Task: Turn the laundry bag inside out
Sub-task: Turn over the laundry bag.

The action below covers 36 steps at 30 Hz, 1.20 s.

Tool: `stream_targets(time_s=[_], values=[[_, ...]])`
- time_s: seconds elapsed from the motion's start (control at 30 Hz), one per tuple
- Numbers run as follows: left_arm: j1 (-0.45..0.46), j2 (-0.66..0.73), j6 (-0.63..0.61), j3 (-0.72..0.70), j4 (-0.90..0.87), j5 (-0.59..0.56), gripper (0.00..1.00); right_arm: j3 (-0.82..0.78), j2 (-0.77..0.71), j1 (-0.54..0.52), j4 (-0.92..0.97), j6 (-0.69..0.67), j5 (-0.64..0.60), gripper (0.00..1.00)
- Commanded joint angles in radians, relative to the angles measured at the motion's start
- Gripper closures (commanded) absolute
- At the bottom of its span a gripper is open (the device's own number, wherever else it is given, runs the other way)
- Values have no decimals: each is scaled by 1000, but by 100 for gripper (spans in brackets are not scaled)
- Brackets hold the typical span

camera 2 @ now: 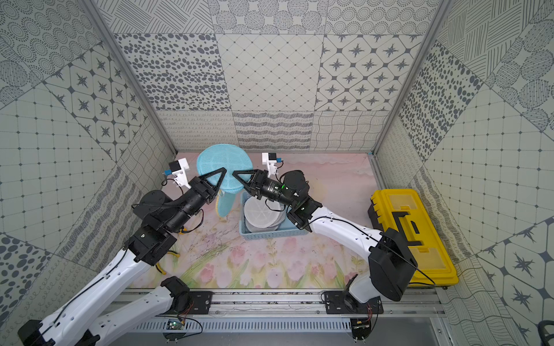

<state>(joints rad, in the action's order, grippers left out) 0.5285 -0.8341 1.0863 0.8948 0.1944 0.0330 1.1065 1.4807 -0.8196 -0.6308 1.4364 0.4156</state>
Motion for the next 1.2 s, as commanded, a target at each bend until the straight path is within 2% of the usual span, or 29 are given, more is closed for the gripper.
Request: stream_targets(time_s=[0.0,0.03,0.1,0.13,0.2,0.27,0.5,0.63,0.87,1.07,1.17], values=[[4,37,-52,47,-116,35,92,30,-27,5,-27,0,3,100],[-3,43,-80,75,-194,39,76,26,-40,13,-18,0,3,100],[-37,47,-132,126,-341,70,35,28,-69,33,31,2,7,100],[-63,48,-149,141,-391,102,26,34,-78,44,58,3,23,100],[-113,61,-167,134,-428,173,18,51,-87,69,105,14,48,100],[-143,87,-186,115,-454,207,16,56,-101,91,108,29,70,100],[-148,188,-350,45,-553,248,14,97,-145,133,187,23,123,100],[-147,164,-389,-14,-532,341,13,127,-154,147,204,22,173,100],[-147,75,-426,-66,-430,442,12,175,-168,178,226,15,274,100],[-147,68,-485,-81,-293,477,11,184,-179,184,190,15,339,100],[-146,57,-524,-74,-245,545,10,184,-180,186,169,20,356,100]])
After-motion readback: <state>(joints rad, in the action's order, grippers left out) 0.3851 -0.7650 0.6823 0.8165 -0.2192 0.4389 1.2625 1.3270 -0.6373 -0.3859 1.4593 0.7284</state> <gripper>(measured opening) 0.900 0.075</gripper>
